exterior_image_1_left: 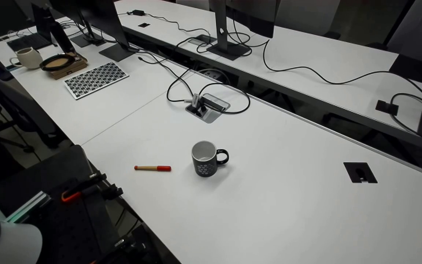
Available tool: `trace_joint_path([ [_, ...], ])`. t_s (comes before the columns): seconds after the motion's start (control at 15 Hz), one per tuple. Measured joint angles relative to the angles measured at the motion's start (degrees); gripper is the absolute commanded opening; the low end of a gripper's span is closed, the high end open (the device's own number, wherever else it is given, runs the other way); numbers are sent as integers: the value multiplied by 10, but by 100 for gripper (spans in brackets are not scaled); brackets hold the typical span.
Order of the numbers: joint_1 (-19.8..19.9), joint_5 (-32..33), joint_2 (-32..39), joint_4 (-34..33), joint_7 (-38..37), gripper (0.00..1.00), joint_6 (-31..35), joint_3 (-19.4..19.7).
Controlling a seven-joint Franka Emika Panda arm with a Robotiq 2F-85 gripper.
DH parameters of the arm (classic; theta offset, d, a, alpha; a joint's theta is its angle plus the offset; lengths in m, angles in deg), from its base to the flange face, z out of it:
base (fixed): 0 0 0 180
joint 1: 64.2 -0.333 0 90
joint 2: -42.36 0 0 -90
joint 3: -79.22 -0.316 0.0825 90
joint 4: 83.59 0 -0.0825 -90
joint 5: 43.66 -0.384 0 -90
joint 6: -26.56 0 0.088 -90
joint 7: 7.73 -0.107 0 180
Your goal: Turn the mug around using the handle
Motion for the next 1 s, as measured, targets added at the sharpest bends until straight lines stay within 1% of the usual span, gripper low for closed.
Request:
trace_joint_path([
  [0.2, 14, 0, 13, 7, -45, 100, 29, -24],
  [0.47, 38, 2, 56, 24, -110, 100, 100, -55],
  [0.8, 49, 17, 159, 33, -168, 100, 173, -89],
  [1.0, 48, 22, 227, 32, -187, 100, 194, -95],
])
